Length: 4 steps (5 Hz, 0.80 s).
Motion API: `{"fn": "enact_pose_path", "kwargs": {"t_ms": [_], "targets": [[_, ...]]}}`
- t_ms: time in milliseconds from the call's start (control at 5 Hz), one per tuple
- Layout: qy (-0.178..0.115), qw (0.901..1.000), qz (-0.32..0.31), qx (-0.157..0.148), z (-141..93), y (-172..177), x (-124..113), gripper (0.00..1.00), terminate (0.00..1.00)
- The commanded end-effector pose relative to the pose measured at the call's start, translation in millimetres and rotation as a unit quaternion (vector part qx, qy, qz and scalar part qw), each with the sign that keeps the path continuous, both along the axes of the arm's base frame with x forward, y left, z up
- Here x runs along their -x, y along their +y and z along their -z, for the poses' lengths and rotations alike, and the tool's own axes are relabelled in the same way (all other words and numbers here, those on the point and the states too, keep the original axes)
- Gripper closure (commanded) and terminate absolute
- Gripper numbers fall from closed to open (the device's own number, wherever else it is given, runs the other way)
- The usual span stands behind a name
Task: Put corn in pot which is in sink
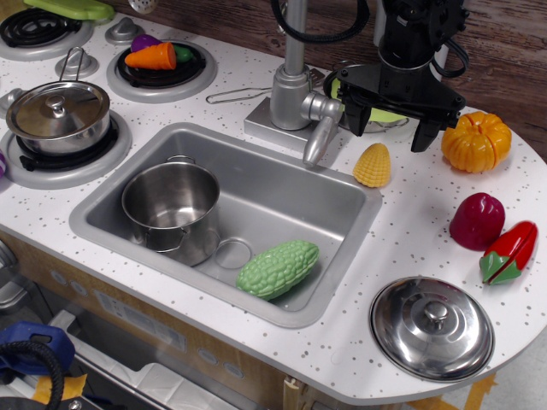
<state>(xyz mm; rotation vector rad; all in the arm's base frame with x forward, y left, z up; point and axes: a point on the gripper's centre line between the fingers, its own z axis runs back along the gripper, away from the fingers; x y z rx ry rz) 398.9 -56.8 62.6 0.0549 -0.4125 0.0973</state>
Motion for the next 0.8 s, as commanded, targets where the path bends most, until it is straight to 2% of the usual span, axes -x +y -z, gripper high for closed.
{"fn": "enact_pose_path", "kwargs": {"t_ms": [0,600], "targets": [[0.0,1.0,0.0,0.0,0.0,0.0,0.0,0.0,0.0],[-0.024,0.9991,0.019,0.029,25.8,9.6,-13.7,0.0,0.0]]}}
